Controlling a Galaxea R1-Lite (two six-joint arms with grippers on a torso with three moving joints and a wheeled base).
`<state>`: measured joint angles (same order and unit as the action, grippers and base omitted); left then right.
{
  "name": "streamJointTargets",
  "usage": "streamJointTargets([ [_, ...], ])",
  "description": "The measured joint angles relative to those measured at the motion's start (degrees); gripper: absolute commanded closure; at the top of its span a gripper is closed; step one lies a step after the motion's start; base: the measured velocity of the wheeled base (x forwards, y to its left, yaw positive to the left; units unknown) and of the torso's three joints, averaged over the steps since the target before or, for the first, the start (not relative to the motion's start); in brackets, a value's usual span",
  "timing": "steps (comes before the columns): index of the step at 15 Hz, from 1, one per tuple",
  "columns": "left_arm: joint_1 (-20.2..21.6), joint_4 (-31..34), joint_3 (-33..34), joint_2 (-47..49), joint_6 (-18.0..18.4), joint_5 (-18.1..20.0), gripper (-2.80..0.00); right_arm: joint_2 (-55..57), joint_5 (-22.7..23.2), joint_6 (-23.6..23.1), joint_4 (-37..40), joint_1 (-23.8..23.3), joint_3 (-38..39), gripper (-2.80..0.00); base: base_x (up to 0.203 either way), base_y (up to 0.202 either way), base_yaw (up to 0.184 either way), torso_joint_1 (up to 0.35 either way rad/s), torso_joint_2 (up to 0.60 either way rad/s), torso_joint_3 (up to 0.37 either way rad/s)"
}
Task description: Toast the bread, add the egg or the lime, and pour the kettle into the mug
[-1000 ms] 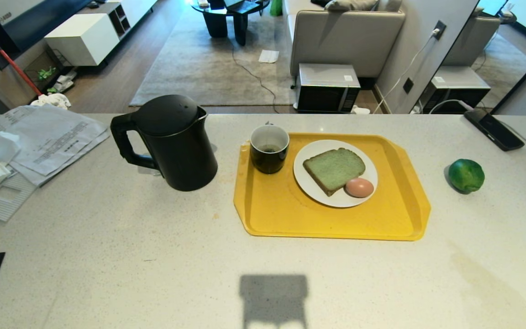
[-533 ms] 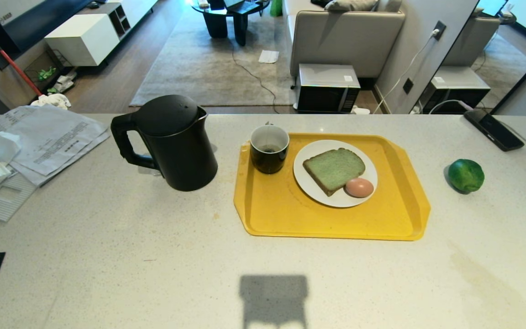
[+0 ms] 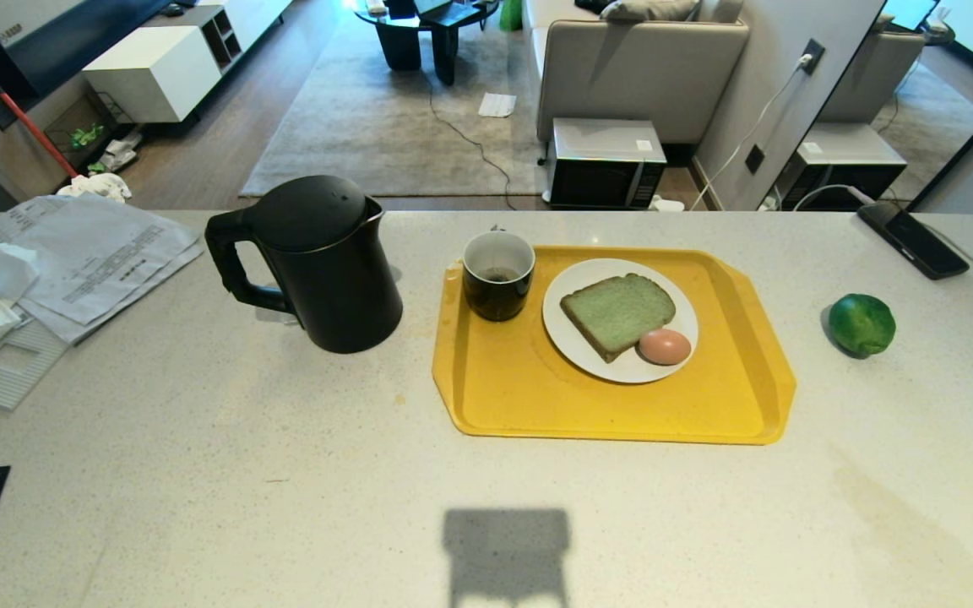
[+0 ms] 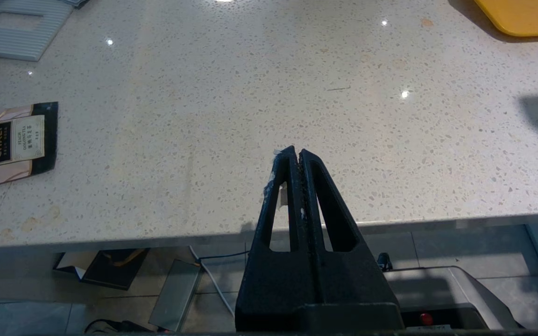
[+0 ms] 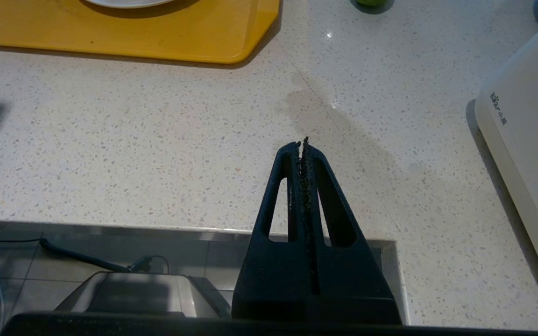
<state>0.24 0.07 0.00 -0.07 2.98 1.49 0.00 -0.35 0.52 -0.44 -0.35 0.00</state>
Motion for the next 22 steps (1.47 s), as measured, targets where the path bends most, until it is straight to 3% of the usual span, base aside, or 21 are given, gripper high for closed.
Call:
streamJointTargets([
  [22, -0.02, 0.02, 0.00, 0.00, -0.03, -0.01, 0.00, 0.00, 0.01, -0.09, 0.04, 0.00, 0.00, 0.00, 0.000, 0.000, 0.000, 0.000, 0.00, 0.000],
])
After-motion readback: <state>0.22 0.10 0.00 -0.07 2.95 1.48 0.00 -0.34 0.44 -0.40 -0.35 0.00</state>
